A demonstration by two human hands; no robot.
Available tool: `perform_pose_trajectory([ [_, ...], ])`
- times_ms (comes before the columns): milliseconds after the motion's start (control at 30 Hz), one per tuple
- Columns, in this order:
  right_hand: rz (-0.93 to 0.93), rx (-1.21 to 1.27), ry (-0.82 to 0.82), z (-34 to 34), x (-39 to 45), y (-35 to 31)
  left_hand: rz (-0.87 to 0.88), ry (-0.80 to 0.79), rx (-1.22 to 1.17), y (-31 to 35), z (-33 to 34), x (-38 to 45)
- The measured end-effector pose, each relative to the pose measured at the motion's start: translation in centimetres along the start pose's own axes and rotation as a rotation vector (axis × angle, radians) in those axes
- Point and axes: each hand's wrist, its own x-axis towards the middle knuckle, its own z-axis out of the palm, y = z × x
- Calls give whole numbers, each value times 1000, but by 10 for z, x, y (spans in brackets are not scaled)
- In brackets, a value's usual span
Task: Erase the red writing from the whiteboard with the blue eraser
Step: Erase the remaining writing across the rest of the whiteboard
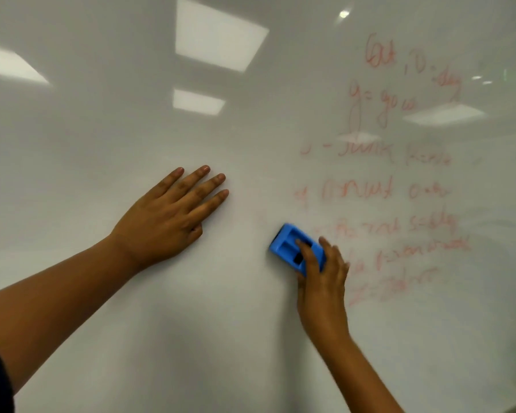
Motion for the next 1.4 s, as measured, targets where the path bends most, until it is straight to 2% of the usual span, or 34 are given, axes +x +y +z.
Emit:
perform_pose_trajectory([
  [133,-27,2,64,-28,80,-13,2,-7,-4,0,0,0],
  [233,-10,-3,105,-36,108,-32,2,2,-3,0,0,0],
  [433,-270,-73,53,-3,45,-53,-7,-10,-11,1,-2,1],
  [533,-335,-99,25,-3,44,-43,-2,-9,-8,0,-2,0],
  [767,-141,-18,90,-53,152,-41,-4,8,-2,1,-3,0],
  [867,-137,6,120,-56,165,-53,-7,12,0,0,-1,-1],
  [1033,-427,-111,51,-29,105,-54,-17,-2,6,0,-3,2],
  [1133,-492,-159,-1,-33,97,-36,-17,-15,9,0,-5,1],
  [1267,-311,-162,41,-52,134,-23,-12,-8,-2,1,-3,-1],
  [1400,-112,-56,114,-54,176,-54,-11,9,-7,0,-5,1],
])
